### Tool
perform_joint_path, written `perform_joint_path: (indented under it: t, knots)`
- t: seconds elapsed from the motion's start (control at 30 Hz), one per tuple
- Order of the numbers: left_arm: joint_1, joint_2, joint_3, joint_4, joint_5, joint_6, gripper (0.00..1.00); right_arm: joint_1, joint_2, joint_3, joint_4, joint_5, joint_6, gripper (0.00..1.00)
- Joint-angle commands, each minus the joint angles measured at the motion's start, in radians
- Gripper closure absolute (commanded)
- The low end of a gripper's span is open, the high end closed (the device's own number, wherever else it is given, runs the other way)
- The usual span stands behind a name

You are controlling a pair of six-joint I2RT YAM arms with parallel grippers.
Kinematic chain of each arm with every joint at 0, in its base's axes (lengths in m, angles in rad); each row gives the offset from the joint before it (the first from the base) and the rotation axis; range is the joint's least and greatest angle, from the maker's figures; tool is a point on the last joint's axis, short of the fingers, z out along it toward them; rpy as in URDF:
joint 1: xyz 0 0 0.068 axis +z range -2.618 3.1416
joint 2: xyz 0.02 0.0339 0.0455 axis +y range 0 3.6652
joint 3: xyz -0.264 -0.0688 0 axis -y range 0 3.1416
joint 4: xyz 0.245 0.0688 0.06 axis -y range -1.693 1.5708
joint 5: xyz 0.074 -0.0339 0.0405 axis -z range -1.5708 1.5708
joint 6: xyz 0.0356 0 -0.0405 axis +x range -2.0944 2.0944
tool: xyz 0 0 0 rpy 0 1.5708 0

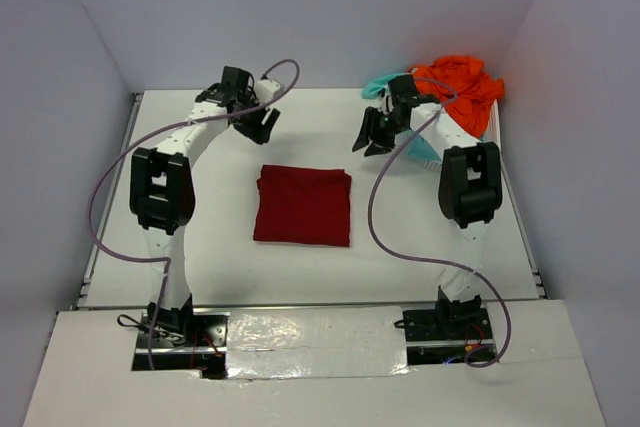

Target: Fold and stack the t-shirts

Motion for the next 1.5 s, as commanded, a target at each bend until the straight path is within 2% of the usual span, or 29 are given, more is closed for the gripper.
perform_joint_path:
  t: [0.0,0.03,0.1,0.13,0.17,0.2,0.23,0.3,0.33,0.37,0.6,0.8,1.0,1.07,1.1,1.13,1.2,1.23,1.27,1.3,1.37,1.4,1.47]
  knots:
    - [0.038,-0.004,0.132,-0.002,-0.055,-0.109,0.24,0.04,-0.186,0.008,0.018,0.145,-0.046,0.5]
    - [0.044,-0.024,0.132,-0.011,-0.051,-0.127,0.26,0.052,-0.253,-0.069,0.037,0.156,-0.05,0.53]
    - [0.043,-0.068,0.076,-0.019,0.018,-0.137,0.38,0.113,-0.313,-0.202,0.11,0.158,-0.041,0.63]
    - [0.035,-0.135,0.036,-0.007,0.064,-0.137,0.47,0.135,-0.356,-0.242,0.139,0.14,-0.034,0.67]
    - [0.031,-0.169,-0.015,0.012,0.149,-0.138,0.52,0.152,-0.367,-0.285,0.208,0.118,-0.017,0.72]
    - [0.024,-0.203,-0.114,0.033,0.182,-0.141,0.56,0.169,-0.37,-0.354,0.248,0.054,0.027,0.8]
    - [0.005,-0.249,-0.156,0.064,0.207,-0.145,0.65,0.189,-0.36,-0.379,0.314,0.026,0.054,0.85]
    - [-0.014,-0.262,-0.23,0.067,0.248,-0.143,0.75,0.194,-0.31,-0.413,0.353,-0.012,0.123,0.99]
    - [-0.028,-0.248,-0.238,0.053,0.25,-0.14,0.84,0.191,-0.288,-0.413,0.366,-0.014,0.135,1.0]
    - [-0.031,-0.234,-0.241,0.044,0.25,-0.144,0.87,0.186,-0.266,-0.41,0.38,-0.011,0.143,1.0]
    - [-0.031,-0.07,-0.207,0.073,0.149,-0.175,0.86,0.126,-0.087,-0.316,0.42,0.027,0.178,1.0]
    - [-0.022,0.019,-0.16,0.136,0.072,-0.224,0.86,0.097,-0.01,-0.298,0.485,0.009,0.253,1.0]
    - [0.01,0.045,-0.048,0.145,-0.034,-0.249,0.79,0.089,0.004,-0.227,0.454,0.003,0.253,1.0]
    - [0.03,0.04,0.018,0.142,-0.092,-0.272,0.73,0.091,-0.021,-0.171,0.404,0.014,0.221,0.94]
    - [0.043,0.033,0.038,0.144,-0.107,-0.282,0.63,0.091,-0.031,-0.149,0.381,0.03,0.209,0.89]
    - [0.053,0.022,0.073,0.145,-0.111,-0.299,0.58,0.088,-0.045,-0.102,0.327,0.049,0.192,0.73]
    - [0.087,-0.022,0.095,0.118,-0.062,-0.363,0.49,0.079,-0.087,-0.059,0.27,0.107,0.158,0.62]
    - [0.096,-0.047,0.09,0.102,-0.033,-0.375,0.48,0.076,-0.103,-0.034,0.226,0.119,0.149,0.56]
    - [0.099,-0.102,0.072,0.087,0.007,-0.394,0.47,0.076,-0.145,-0.031,0.209,0.13,0.14,0.53]
    - [0.101,-0.134,0.039,0.075,0.01,-0.404,0.41,0.076,-0.166,-0.034,0.183,0.148,0.122,0.51]
    - [0.096,-0.237,-0.107,0.047,0.074,-0.456,0.32,0.076,-0.231,-0.084,0.161,0.152,0.109,0.48]
    - [0.092,-0.268,-0.23,0.042,0.111,-0.467,0.14,0.076,-0.248,-0.112,0.143,0.15,0.097,0.47]
    - [0.064,-0.346,-0.348,0.033,0.182,-0.483,0.07,0.088,-0.303,-0.225,0.136,0.167,0.088,0.47]
